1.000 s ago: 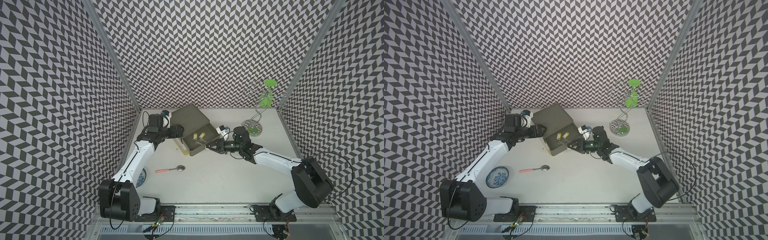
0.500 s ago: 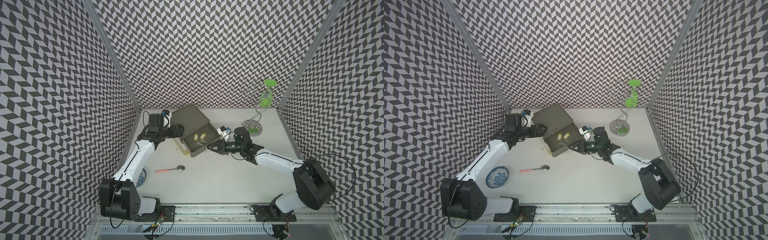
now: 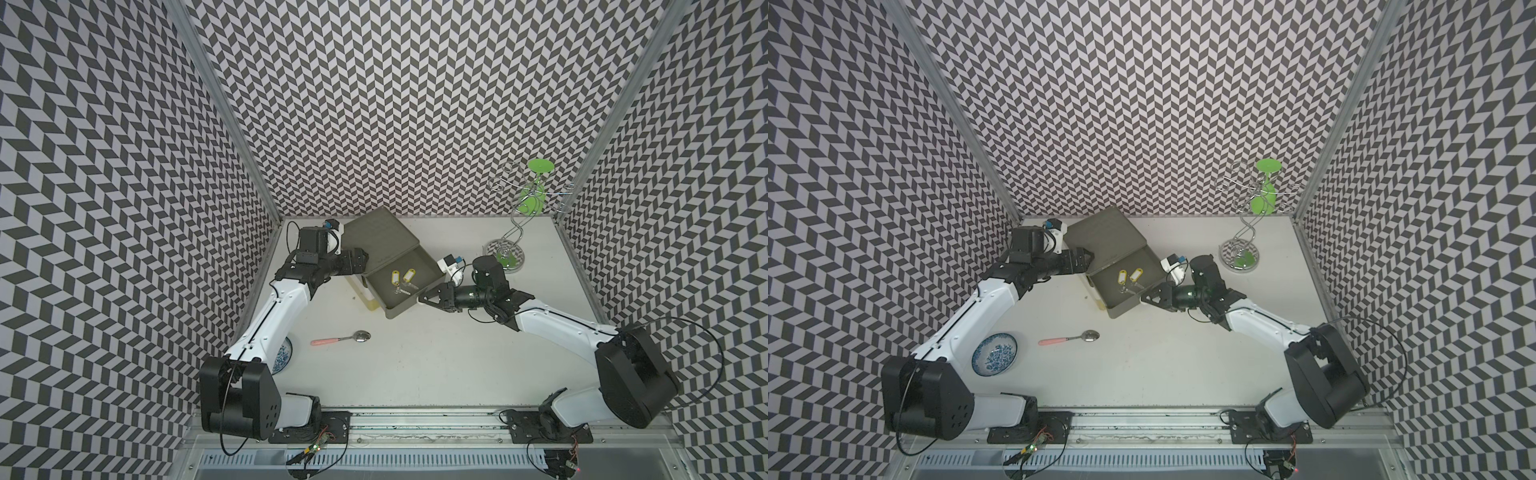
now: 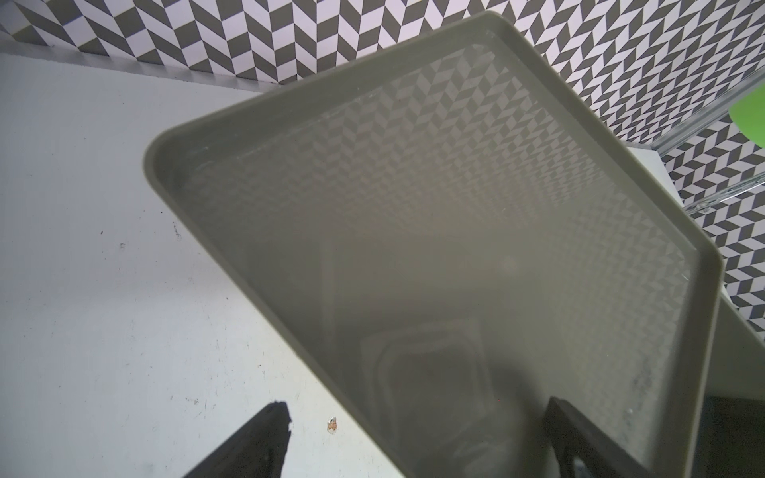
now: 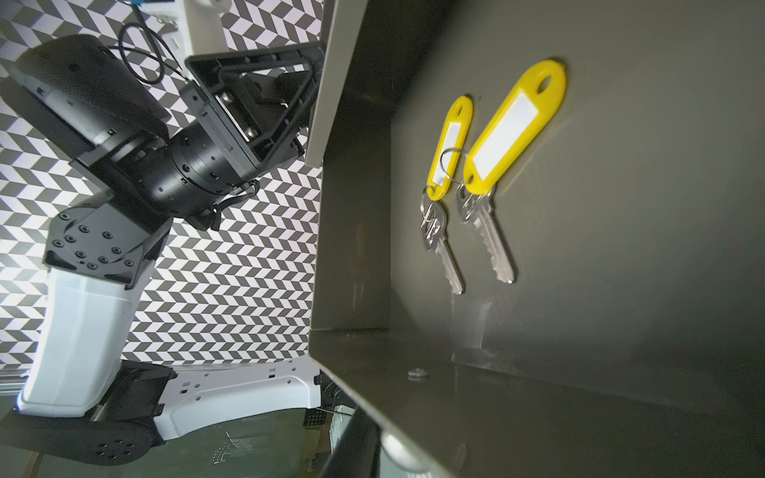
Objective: Take the keys out of the drawer
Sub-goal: Open the drawer in the storage box.
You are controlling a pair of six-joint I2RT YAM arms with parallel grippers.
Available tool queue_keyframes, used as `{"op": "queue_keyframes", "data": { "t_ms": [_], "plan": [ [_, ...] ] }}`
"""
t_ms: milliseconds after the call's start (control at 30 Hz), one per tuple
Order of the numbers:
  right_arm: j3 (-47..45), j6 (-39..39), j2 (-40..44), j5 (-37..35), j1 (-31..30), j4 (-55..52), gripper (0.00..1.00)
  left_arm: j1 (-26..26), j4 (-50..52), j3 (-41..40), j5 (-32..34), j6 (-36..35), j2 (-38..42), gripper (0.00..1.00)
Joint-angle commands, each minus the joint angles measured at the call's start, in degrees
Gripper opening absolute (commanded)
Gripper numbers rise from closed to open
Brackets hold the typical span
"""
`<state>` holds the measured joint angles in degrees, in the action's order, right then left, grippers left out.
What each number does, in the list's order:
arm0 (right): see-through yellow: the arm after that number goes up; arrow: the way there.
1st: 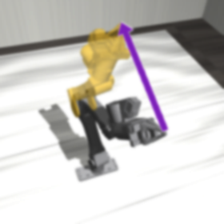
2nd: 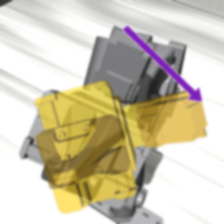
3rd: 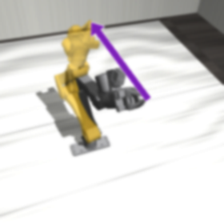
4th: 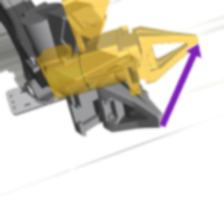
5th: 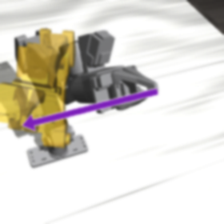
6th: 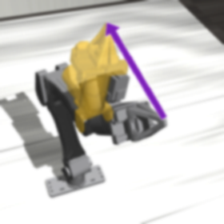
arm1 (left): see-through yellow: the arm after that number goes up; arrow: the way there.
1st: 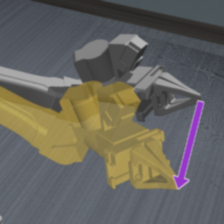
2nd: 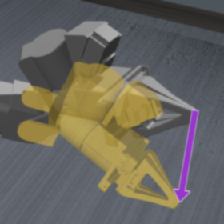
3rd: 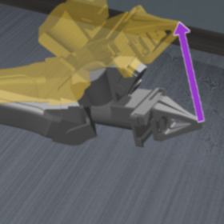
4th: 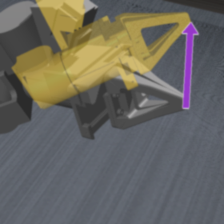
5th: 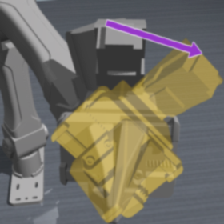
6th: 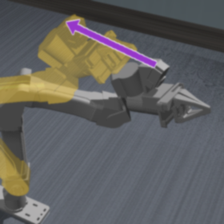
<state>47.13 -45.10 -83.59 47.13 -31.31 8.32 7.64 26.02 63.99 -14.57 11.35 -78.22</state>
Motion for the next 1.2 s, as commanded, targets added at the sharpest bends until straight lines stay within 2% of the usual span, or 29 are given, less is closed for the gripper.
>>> {"op": "queue_keyframes", "data": {
  "t_ms": [0,100,233,367,533,633,767,867,1167],
  "plan": [
    [-1.4,1.0,2.1,-0.1,0.3,-0.4,0.25,0.1,8.0,-1.3,4.6,-2.6,-2.3,0.99],
    [-1.8,1.0,1.9,-0.3,0.3,-0.1,0.29,0.1,7.9,-1.4,4.5,-2.6,-2.2,0.99],
    [-1.5,0.5,1.5,-0.4,0.4,0.6,0.45,0.2,7.9,-1.6,4.6,-2.6,-2.1,0.99],
    [-0.4,2.6,2.1,-1.3,0.4,-2.7,0.54,0.2,8.0,-1.9,4.6,-2.5,-1.9,0.99],
    [0.0,6.0,5.4,-2.6,0.7,-10.3,0.57,0.1,8.0,-1.7,4.5,-2.5,-1.6,0.99],
    [1.9,9.9,9.5,-6.0,1.3,-20.7,0.57,0.1,8.0,-1.6,4.2,-2.4,-1.7,0.99],
    [11.5,17.1,12.0,-12.8,1.7,-36.4,0.57,0.1,8.1,-1.3,4.0,-2.5,-1.3,0.99],
    [19.0,19.3,10.8,-15.6,1.8,-39.6,0.57,0.1,7.9,-1.3,3.8,-2.4,-1.2,0.99],
    [40.3,28.9,-6.4,-16.8,1.2,-44.1,0.54,0.2,8.0,-0.9,3.3,-2.2,-1.5,0.99]
  ]
}}
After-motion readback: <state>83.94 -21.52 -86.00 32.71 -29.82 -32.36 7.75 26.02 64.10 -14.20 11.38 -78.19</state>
